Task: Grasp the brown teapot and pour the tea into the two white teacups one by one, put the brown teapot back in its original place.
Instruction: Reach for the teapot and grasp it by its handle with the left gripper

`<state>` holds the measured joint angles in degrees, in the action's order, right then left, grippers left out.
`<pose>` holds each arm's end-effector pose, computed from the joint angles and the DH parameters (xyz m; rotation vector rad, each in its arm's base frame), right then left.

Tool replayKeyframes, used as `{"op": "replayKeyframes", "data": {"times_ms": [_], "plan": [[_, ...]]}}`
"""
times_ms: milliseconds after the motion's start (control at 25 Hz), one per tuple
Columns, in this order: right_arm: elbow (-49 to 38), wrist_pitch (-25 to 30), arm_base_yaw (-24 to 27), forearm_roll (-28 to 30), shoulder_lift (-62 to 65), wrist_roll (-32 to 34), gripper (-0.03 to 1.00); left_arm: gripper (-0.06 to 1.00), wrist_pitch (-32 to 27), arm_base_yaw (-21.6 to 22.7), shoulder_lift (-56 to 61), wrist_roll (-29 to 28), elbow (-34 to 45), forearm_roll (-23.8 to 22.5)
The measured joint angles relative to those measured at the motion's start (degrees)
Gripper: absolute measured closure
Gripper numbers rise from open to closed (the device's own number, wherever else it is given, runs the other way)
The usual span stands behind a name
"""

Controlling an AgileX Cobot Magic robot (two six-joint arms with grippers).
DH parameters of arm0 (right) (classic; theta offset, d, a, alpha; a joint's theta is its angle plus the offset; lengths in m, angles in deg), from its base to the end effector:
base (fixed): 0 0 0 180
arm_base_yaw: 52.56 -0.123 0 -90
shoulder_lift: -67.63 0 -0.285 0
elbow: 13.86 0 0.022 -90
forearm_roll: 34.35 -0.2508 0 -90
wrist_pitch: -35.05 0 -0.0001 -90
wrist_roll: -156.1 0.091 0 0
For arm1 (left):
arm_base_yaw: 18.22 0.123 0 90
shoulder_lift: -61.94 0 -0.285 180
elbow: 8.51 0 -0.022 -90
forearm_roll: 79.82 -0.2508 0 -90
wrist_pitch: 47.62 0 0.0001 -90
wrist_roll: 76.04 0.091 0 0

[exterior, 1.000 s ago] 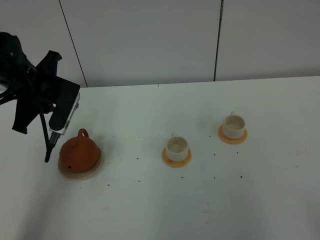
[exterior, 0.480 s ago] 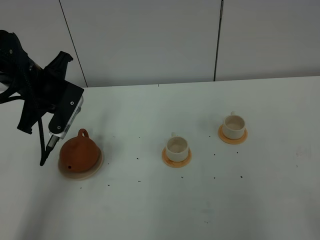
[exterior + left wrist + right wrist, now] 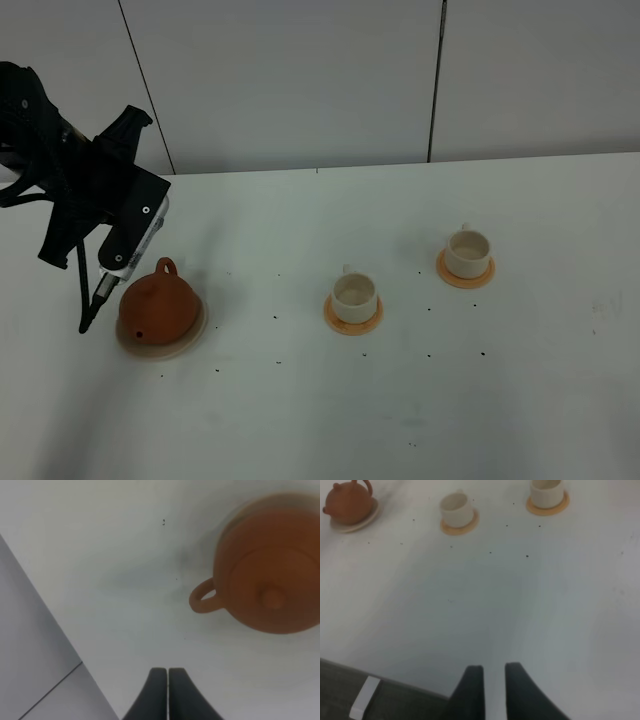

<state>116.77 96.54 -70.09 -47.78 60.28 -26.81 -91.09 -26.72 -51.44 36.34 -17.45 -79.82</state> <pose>-0.0114 0.0159 0.2742 -0.3788 2.0343 0.4389 0.4052 -0.0606 0.2662 2.3747 1.3468 0.6182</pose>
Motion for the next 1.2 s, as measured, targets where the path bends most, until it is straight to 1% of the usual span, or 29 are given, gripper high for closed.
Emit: {"op": "replayKeyframes", "data": {"times_ms": [40,120,240,320,360,560,760,920,1000,1080,1200], "plan": [[0.00,0.00,0.00,0.00,0.00,0.00,0.86,0.89,0.13,0.00,-0.27,0.17,-0.02,0.00],[0.00,0.00,0.00,0.00,0.00,0.00,0.86,0.89,0.18,0.08,-0.81,1.13,-0.13,2.34],[0.00,0.00,0.00,0.00,0.00,0.00,0.86,0.89,0.13,1.46,-3.21,2.78,-1.42,9.78],[0.00,0.00,0.00,0.00,0.00,0.00,0.85,0.89,-0.01,2.03,-4.67,3.34,-2.14,12.99],[0.00,0.00,0.00,0.00,0.00,0.00,0.85,0.89,-0.01,2.15,-5.22,3.42,-2.22,13.66],[0.00,0.00,0.00,-0.05,0.00,0.00,0.84,0.89,0.85,2.15,-5.62,3.74,-2.22,14.58],[0.00,0.00,0.00,-0.05,0.00,0.00,0.84,0.89,4.37,2.15,-5.62,3.78,-2.22,14.77],[0.00,0.00,0.00,-0.05,0.00,0.00,0.83,0.89,7.13,2.15,-5.62,3.92,-2.22,16.82],[0.00,0.00,0.00,-0.05,0.00,-0.04,0.83,0.89,8.31,2.15,-5.62,3.99,-2.22,16.75],[0.00,0.00,0.00,-0.05,0.00,-0.04,0.82,0.89,9.17,2.15,-5.62,3.99,-2.33,14.77],[0.00,0.00,0.00,-0.05,0.00,-0.04,0.82,0.89,8.26,2.15,-5.62,3.99,-4.02,9.28]]}}
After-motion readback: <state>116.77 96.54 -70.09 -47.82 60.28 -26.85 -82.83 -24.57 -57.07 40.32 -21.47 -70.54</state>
